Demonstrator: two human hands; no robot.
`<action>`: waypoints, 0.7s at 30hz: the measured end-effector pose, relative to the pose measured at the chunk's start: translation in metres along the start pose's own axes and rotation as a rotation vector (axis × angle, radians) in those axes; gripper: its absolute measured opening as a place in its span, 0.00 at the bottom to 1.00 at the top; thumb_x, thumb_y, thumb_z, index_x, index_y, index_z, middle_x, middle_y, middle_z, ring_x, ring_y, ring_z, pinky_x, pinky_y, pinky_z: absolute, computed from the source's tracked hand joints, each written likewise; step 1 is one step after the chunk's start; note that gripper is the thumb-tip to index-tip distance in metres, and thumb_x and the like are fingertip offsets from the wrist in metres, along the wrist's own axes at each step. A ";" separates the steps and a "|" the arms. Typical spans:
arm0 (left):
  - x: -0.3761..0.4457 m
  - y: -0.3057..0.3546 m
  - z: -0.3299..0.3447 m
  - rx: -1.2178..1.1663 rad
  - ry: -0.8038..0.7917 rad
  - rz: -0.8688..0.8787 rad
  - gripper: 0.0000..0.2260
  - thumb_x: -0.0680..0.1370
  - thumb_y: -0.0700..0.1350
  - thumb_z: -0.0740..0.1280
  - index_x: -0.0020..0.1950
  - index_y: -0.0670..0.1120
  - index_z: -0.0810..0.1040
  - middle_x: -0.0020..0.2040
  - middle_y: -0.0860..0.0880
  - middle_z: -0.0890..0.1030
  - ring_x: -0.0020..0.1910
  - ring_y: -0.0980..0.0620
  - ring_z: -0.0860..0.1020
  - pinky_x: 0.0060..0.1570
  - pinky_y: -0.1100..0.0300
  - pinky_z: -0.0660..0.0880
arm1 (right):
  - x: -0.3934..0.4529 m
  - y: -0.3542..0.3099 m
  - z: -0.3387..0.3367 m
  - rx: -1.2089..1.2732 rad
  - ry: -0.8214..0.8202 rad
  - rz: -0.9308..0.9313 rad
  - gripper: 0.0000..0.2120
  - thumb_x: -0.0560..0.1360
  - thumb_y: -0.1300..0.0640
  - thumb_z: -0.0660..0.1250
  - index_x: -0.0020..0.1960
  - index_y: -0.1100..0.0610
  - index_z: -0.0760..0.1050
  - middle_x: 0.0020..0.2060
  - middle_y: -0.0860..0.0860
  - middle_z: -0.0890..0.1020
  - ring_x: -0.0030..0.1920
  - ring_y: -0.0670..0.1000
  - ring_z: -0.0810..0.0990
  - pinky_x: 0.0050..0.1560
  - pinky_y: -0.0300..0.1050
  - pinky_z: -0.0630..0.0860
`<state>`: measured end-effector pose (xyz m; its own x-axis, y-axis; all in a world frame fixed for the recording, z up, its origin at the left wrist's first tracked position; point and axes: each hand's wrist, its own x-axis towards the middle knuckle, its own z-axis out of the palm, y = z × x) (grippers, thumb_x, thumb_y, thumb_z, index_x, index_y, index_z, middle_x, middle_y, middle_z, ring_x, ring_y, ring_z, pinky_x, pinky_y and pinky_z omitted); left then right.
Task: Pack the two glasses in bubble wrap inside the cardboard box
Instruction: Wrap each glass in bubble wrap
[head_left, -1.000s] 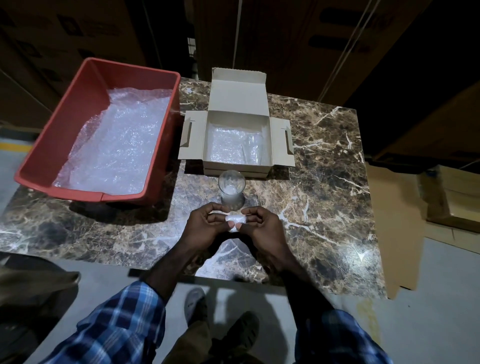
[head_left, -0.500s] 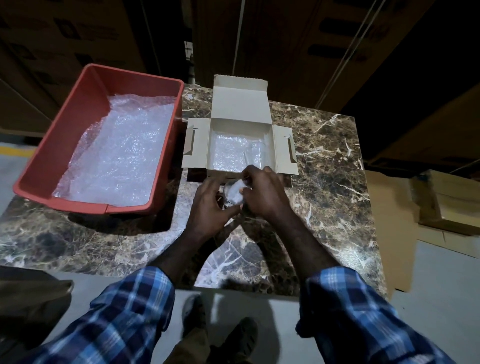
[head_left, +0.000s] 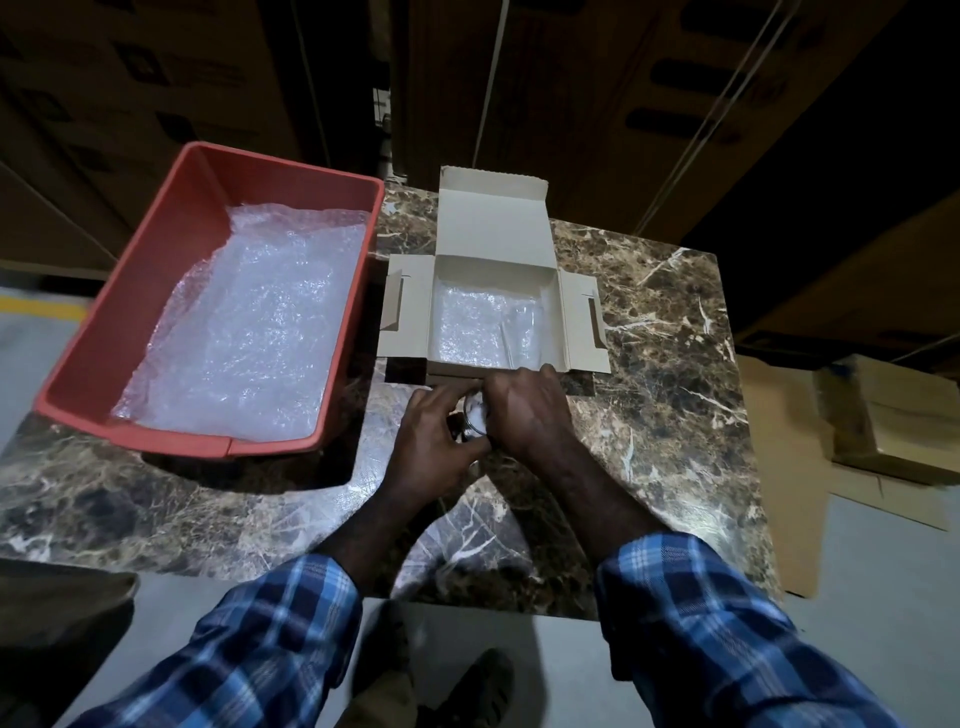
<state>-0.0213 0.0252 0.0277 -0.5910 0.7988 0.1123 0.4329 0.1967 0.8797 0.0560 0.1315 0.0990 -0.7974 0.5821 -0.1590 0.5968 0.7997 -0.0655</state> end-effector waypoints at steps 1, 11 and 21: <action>0.000 0.000 -0.001 -0.004 -0.002 0.004 0.28 0.66 0.42 0.79 0.65 0.51 0.80 0.55 0.57 0.82 0.53 0.53 0.73 0.50 0.73 0.68 | 0.001 -0.001 -0.001 -0.012 -0.006 0.000 0.04 0.75 0.58 0.66 0.48 0.56 0.79 0.42 0.54 0.84 0.45 0.56 0.82 0.58 0.50 0.66; 0.000 -0.003 -0.001 0.028 -0.001 0.060 0.28 0.66 0.43 0.81 0.64 0.50 0.80 0.53 0.60 0.80 0.50 0.56 0.71 0.49 0.75 0.65 | 0.003 0.008 -0.017 -0.074 -0.162 -0.163 0.08 0.75 0.55 0.68 0.54 0.52 0.80 0.48 0.51 0.84 0.53 0.55 0.80 0.56 0.49 0.65; 0.001 0.002 -0.004 -0.004 0.019 0.071 0.21 0.66 0.38 0.80 0.57 0.45 0.82 0.45 0.66 0.75 0.46 0.61 0.68 0.45 0.78 0.66 | 0.015 -0.006 -0.006 -0.211 -0.162 -0.152 0.09 0.79 0.52 0.63 0.54 0.54 0.79 0.51 0.53 0.82 0.53 0.57 0.81 0.54 0.49 0.70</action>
<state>-0.0234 0.0243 0.0317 -0.5719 0.7997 0.1827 0.4714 0.1381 0.8711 0.0398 0.1370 0.1029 -0.8414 0.4364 -0.3189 0.4270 0.8984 0.1027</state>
